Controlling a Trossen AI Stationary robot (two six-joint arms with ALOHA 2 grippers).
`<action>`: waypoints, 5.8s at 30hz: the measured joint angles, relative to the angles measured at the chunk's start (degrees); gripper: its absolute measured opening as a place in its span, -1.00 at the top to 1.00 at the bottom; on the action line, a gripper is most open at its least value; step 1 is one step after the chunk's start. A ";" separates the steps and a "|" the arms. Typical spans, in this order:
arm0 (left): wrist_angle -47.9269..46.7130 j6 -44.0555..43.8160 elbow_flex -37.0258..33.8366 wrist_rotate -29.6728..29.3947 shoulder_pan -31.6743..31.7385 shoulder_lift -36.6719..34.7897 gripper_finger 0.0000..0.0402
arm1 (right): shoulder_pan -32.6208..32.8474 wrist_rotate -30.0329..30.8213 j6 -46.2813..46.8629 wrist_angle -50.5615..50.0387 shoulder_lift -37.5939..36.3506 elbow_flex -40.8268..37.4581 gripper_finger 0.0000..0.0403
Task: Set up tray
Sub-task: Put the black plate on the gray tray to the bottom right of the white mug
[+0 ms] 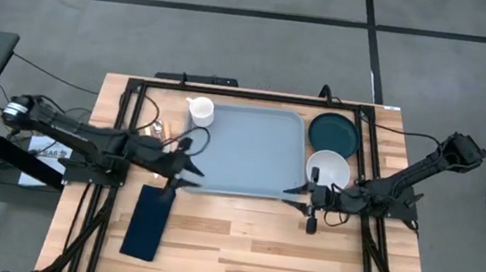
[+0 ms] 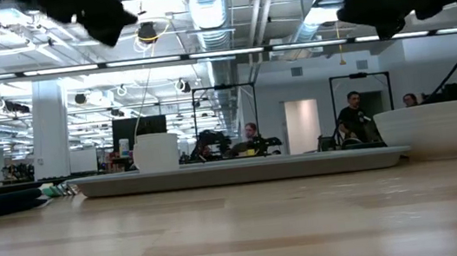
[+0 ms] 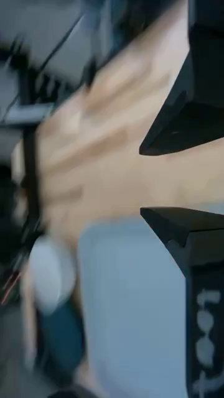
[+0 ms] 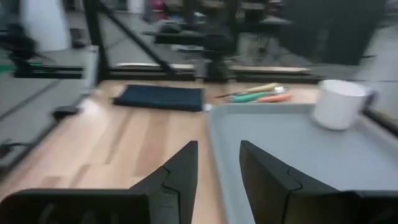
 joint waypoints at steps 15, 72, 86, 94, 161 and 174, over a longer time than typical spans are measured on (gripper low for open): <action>27.64 -2.51 -24.58 -12.80 -1.53 -2.47 0.33 | -1.38 3.48 13.47 -49.20 -2.78 17.09 0.44; 38.54 24.46 -24.89 -19.01 -0.42 -2.54 0.33 | -83.00 -29.51 14.14 -84.59 12.61 39.10 0.44; 38.39 24.59 -24.87 -19.25 -0.42 -2.56 0.33 | -86.29 -29.46 2.57 -86.70 29.02 47.87 0.44; 38.39 24.61 -24.84 -19.23 -0.42 -2.56 0.33 | -86.77 -28.16 -18.01 -96.88 33.40 54.25 0.44; 38.23 23.99 -24.84 -19.03 -0.42 -2.56 0.33 | -88.70 -20.04 -27.69 -83.12 29.18 46.64 0.44; 38.04 23.98 -24.84 -19.03 -0.42 -2.56 0.33 | -82.18 -20.22 -30.61 -82.39 35.43 55.39 0.44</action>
